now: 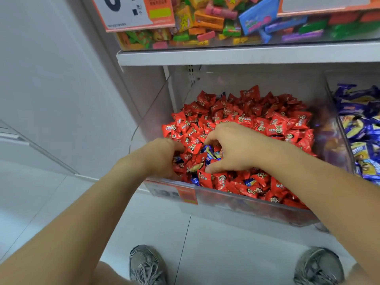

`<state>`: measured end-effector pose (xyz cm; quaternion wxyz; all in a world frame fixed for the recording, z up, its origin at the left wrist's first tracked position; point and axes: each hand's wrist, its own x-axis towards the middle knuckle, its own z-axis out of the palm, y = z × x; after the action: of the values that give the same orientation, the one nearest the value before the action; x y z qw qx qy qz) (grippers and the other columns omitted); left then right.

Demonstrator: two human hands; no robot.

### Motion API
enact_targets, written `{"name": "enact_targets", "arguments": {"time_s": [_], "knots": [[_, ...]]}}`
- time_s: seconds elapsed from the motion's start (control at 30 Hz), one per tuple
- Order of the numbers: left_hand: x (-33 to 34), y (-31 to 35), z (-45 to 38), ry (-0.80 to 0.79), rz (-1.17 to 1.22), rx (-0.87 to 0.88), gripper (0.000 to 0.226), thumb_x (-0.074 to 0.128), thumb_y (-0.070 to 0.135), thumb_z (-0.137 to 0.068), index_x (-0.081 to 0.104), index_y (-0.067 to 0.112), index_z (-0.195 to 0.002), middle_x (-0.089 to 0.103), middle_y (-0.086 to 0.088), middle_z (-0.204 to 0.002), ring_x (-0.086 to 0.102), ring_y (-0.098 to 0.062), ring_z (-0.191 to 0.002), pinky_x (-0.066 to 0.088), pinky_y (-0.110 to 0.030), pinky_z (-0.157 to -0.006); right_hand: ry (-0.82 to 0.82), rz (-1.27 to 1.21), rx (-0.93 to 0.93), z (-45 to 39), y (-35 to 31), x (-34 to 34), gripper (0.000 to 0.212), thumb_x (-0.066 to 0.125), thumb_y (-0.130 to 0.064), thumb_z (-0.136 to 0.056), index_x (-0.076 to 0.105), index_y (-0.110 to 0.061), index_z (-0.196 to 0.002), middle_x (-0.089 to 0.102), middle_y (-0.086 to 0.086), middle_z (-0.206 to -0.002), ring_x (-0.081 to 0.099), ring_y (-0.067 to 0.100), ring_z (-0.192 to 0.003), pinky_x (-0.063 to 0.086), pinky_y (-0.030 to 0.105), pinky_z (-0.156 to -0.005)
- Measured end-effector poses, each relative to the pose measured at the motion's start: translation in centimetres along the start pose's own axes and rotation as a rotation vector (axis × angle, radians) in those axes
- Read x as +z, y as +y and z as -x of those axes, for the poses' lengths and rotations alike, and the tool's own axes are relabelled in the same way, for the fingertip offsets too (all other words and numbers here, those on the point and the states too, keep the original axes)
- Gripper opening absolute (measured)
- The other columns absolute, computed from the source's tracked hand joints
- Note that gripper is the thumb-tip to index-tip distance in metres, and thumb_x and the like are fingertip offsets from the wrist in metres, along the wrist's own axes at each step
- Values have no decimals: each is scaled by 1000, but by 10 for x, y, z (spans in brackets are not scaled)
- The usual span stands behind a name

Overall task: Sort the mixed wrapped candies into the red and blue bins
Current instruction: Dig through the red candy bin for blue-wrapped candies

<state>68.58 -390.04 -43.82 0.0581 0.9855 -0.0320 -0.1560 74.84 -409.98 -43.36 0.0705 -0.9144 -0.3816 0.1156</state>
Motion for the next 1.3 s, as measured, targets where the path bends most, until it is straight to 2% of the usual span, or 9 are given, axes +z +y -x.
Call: {"name": "enact_targets", "arguments": {"time_s": [0.13, 0.3, 0.43, 0.6, 0.77, 0.93, 1.03, 1.17, 1.3], "knots": [[0, -1, 2, 16, 113, 7, 54, 89, 35, -64, 64, 27, -111, 68, 8, -99, 61, -16, -88, 44, -22, -77, -96, 126, 26, -9, -7, 6, 63, 68, -66, -79, 62, -16, -118, 38, 2, -108, 46, 24, -108, 51, 41, -85], [3, -3, 3, 43, 216, 24, 37, 89, 24, -66, 54, 31, -78, 56, 15, -71, 52, 1, -61, 35, -10, -55, -27, 5, -8, -6, -6, 6, 24, 75, -28, -82, 59, -22, -100, 46, -5, -97, 51, 22, -97, 50, 38, -80], [-1, -3, 4, 55, 408, 46, 24, 86, 19, -71, 67, 25, -85, 62, 12, -74, 53, 8, -56, 37, -5, -54, 50, -112, 25, -3, 3, 3, 14, 74, -21, -85, 63, -21, -94, 65, -5, -94, 60, 18, -90, 53, 41, -82], [-8, -1, 8, 134, 619, 49, 20, 82, 32, -77, 74, 23, -93, 59, 20, -56, 50, 2, -50, 38, -10, -52, 202, -312, 77, 3, 5, -8, 18, 78, -35, -85, 64, -23, -88, 71, -10, -78, 61, 2, -75, 46, 26, -73], [-7, -3, 11, 172, 739, 96, 13, 73, 35, -84, 72, 27, -95, 72, 5, -82, 63, -21, -70, 54, -34, -71, 341, -430, 142, 12, 5, -15, 18, 77, -38, -84, 65, -25, -83, 72, -10, -72, 63, -3, -64, 50, 22, -65], [-4, -6, 11, 228, 638, 92, 15, 67, 34, -90, 72, 25, -101, 71, 7, -92, 65, -10, -83, 54, -39, -85, 392, -540, 196, 16, 4, -17, 17, 80, -32, -81, 65, -24, -83, 71, -10, -63, 63, -6, -59, 41, 8, -58], [-4, -5, 13, 281, 643, 64, 20, 62, 40, -94, 69, 23, -102, 71, 3, -95, 66, -17, -88, 54, -40, -85, 317, -553, 205, 17, 6, -18, 14, 72, -27, -86, 64, -27, -97, 72, -4, -65, 65, 2, -56, 41, 15, -57], [-2, 6, 13, 408, 646, 129, 11, 61, 30, -95, 64, 21, -100, 70, 3, -91, 64, -10, -75, 51, -26, -70, 276, -699, 262, 18, 9, -21, 22, 65, -17, -93, 67, -28, -112, 70, 5, -78, 73, 15, -59, 59, 31, -67], [5, 18, 7, 320, 887, 198, 10, 61, 12, -96, 58, 15, -105, 71, -15, -95, 73, -21, -76, 61, -36, -71, 248, -680, 268, 21, 15, -21, 23, 66, -12, -94, 69, -25, -113, 69, 1, -99, 72, 14, -58, 54, 20, -54]]}}
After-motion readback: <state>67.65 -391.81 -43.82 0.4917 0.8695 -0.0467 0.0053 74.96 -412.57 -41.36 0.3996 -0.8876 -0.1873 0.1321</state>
